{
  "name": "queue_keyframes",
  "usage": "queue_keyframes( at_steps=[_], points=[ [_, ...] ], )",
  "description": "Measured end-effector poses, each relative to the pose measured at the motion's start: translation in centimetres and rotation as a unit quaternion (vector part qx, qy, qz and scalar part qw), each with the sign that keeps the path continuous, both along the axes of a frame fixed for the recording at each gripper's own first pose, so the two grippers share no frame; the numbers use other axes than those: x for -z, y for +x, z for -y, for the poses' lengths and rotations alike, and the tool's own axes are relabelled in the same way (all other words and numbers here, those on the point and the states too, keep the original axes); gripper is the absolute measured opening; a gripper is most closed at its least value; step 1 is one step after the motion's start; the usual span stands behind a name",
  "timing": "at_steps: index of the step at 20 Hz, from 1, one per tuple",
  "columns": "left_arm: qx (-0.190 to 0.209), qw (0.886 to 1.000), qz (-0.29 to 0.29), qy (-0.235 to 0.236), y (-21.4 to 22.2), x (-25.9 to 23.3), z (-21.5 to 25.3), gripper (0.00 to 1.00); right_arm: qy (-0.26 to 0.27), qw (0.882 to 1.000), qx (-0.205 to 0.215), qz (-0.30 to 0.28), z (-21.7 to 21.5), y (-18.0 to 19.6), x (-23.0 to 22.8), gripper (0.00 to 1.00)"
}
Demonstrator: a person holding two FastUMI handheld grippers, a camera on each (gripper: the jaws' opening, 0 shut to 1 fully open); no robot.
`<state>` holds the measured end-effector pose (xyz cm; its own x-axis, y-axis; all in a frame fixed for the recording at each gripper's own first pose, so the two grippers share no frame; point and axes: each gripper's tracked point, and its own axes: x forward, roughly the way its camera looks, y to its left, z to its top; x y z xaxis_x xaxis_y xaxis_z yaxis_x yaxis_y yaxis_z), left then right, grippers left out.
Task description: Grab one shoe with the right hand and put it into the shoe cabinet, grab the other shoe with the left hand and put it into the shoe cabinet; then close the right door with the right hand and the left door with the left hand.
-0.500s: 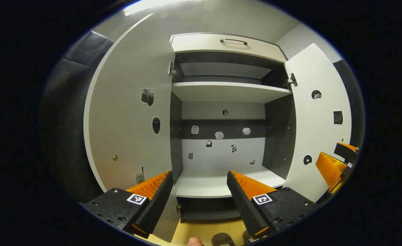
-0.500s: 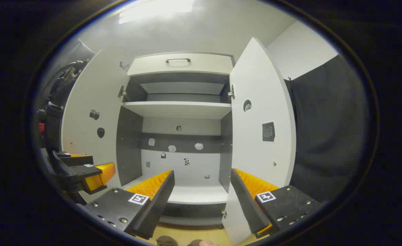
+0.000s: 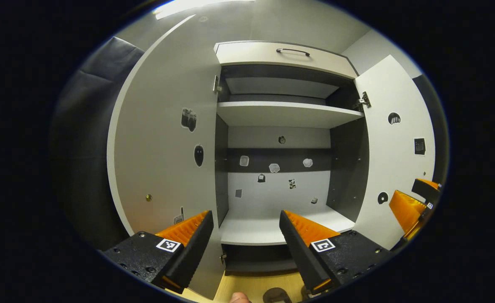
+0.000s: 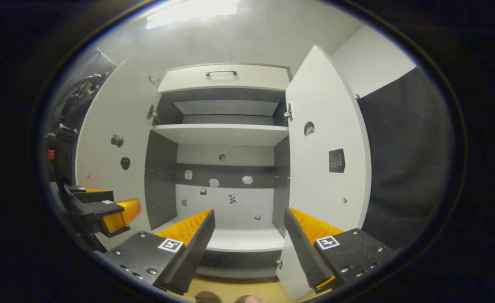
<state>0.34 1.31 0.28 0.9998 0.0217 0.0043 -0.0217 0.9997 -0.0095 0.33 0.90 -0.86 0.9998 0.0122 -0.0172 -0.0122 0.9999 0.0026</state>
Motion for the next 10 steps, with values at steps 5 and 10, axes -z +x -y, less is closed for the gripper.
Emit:
queue_keyframes(
  at_steps=[5, 10],
  points=[
    [-0.009, 1.0, 0.004, 0.004, 0.2, -0.3, -0.6, 0.96, 0.002, 0.996, -0.016, -0.084, -0.4, -1.5, 9.1, 0.96],
    [-0.019, 1.0, -0.005, 0.007, 0.1, 0.3, -1.2, 0.96, -0.006, 0.978, -0.041, -0.205, -1.1, -5.5, 22.2, 0.96]
  ],
)
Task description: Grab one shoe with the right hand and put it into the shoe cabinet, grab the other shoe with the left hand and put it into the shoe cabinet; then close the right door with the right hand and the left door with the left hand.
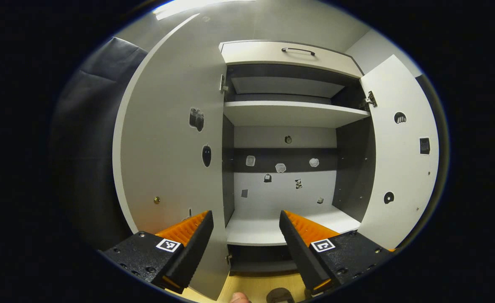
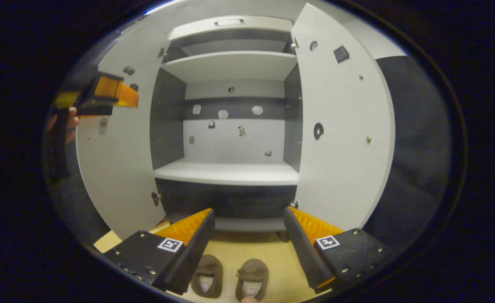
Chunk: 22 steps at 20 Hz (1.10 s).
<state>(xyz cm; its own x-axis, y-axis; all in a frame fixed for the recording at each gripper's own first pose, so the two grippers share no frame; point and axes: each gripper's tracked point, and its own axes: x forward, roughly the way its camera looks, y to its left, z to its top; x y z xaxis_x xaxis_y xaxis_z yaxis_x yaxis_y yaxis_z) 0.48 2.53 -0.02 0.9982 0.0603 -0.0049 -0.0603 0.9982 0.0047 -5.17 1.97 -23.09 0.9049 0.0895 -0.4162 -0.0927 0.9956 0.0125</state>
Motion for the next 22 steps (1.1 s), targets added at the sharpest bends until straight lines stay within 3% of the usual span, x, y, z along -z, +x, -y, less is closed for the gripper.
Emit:
queue_keyframes(
  at_steps=[6, 7, 9, 10, 12, 13, 14, 17, 22],
  points=[
    [-0.013, 1.0, -0.011, 0.01, -0.4, 0.7, -0.9, 0.96, 0.021, 0.988, -0.018, -0.154, -1.0, -4.8, 13.6, 0.99],
    [-0.015, 1.0, -0.012, 0.012, -0.4, 0.8, -1.0, 0.96, 0.022, 0.984, -0.016, -0.173, -0.9, -5.6, 15.1, 0.98],
    [-0.016, 1.0, -0.017, 0.015, -0.4, 1.2, -1.0, 0.96, 0.023, 0.979, -0.015, -0.204, -0.9, -6.8, 17.7, 0.84],
    [-0.016, 1.0, -0.02, 0.016, -0.4, 1.4, -1.0, 0.96, 0.021, 0.975, -0.014, -0.219, -1.0, -7.3, 19.0, 0.88],
    [-0.014, 1.0, -0.024, 0.013, -0.4, 1.9, -0.8, 0.96, 0.02, 0.971, -0.01, -0.24, -0.7, -7.8, 21.2, 0.84],
    [-0.012, 1.0, -0.027, 0.012, -0.4, 2.0, -0.7, 0.96, 0.019, 0.968, -0.008, -0.25, -0.7, -8.0, 22.3, 0.71],
    [-0.011, 0.999, -0.029, 0.011, -0.3, 2.2, -0.6, 0.96, 0.018, 0.965, -0.007, -0.26, -0.7, -8.2, 23.2, 0.68],
    [-0.014, 0.999, -0.032, 0.009, -0.2, 2.6, -0.7, 0.97, 0.02, 0.959, -0.001, -0.283, -0.7, -8.4, 25.4, 0.72],
    [-0.027, 0.999, -0.04, 0.015, 0.1, 3.2, -1.7, 0.96, 0.016, 0.957, 0.003, -0.289, -1.0, -7.0, 27.2, 0.67]
  ],
)
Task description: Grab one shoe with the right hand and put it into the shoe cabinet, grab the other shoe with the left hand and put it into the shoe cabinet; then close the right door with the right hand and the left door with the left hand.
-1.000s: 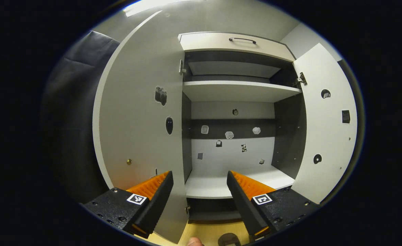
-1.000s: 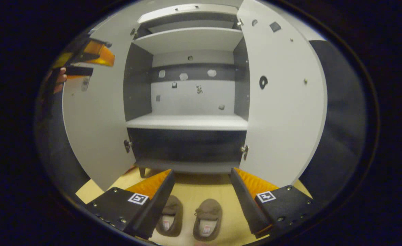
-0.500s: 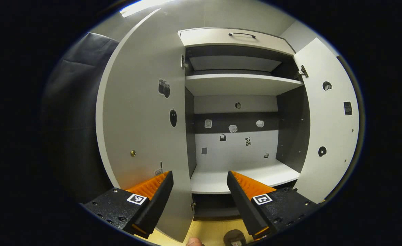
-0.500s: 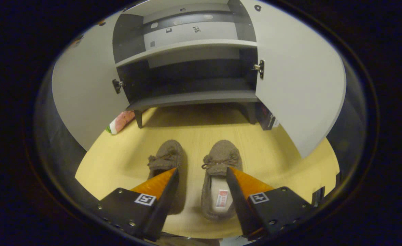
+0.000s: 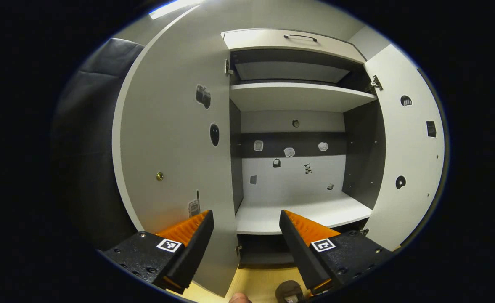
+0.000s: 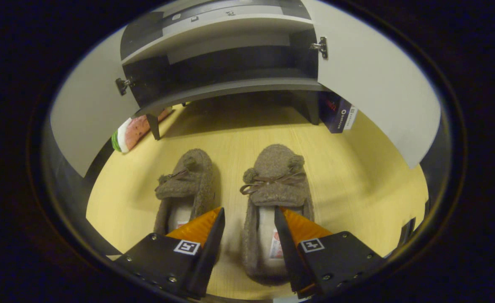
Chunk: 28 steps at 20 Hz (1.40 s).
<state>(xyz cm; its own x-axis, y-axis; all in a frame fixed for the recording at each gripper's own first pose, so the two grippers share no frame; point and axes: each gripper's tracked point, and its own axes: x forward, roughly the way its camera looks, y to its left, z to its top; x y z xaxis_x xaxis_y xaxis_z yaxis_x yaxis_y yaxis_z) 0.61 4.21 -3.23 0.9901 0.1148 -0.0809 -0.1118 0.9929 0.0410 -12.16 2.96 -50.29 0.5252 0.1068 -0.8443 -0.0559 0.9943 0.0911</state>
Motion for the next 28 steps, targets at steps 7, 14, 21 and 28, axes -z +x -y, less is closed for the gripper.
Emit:
queue_keyframes(
  at_steps=[7, 14, 21, 28],
  points=[
    [-0.003, 1.0, 0.002, 0.002, 0.0, -0.1, 0.0, 0.94, -0.014, 1.0, 0.001, -0.011, -0.5, 1.9, 2.3, 0.51],
    [-0.001, 1.0, 0.002, 0.002, -0.2, -0.1, -0.1, 0.94, -0.036, 0.999, -0.003, 0.007, 0.3, 2.7, 2.5, 0.01],
    [0.008, 1.0, 0.005, 0.0, -0.4, -0.3, 0.1, 0.94, -0.032, 0.997, -0.008, 0.073, 0.8, 4.9, -4.0, 0.01],
    [0.014, 1.0, 0.007, -0.002, -0.4, -0.2, 0.2, 0.94, -0.019, 0.978, -0.03, 0.205, -0.8, 13.4, -19.6, 0.01]
  ],
)
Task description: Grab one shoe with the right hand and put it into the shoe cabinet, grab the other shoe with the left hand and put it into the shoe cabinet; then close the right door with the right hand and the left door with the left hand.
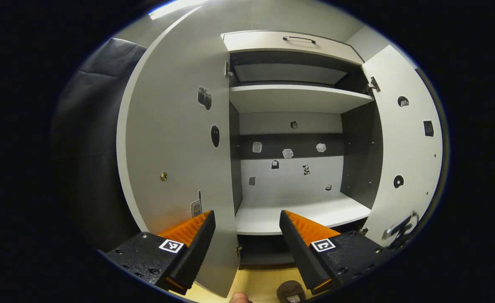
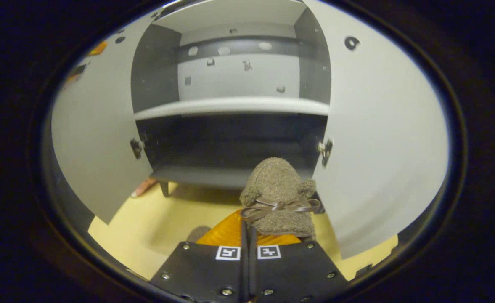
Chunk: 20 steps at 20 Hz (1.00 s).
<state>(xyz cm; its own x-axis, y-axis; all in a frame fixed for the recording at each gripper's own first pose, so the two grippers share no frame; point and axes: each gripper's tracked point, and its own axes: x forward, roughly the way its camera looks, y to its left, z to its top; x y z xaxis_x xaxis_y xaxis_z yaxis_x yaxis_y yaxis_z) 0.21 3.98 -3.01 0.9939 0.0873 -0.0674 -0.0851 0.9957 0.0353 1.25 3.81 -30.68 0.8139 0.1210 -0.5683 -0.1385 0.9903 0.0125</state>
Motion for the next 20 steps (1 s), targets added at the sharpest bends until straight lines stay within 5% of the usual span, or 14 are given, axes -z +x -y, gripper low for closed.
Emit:
queue_keyframes(
  at_steps=[9, 20],
  points=[
    [0.001, 1.0, 0.007, -0.006, 0.0, -0.2, 0.0, 0.94, -0.007, 0.994, -0.022, 0.111, -2.2, 16.5, -13.3, 0.01],
    [-0.011, 1.0, 0.007, -0.009, -0.1, -0.3, -0.3, 0.93, -0.013, 0.997, -0.014, 0.076, -3.0, 28.4, -11.1, 0.0]
  ],
)
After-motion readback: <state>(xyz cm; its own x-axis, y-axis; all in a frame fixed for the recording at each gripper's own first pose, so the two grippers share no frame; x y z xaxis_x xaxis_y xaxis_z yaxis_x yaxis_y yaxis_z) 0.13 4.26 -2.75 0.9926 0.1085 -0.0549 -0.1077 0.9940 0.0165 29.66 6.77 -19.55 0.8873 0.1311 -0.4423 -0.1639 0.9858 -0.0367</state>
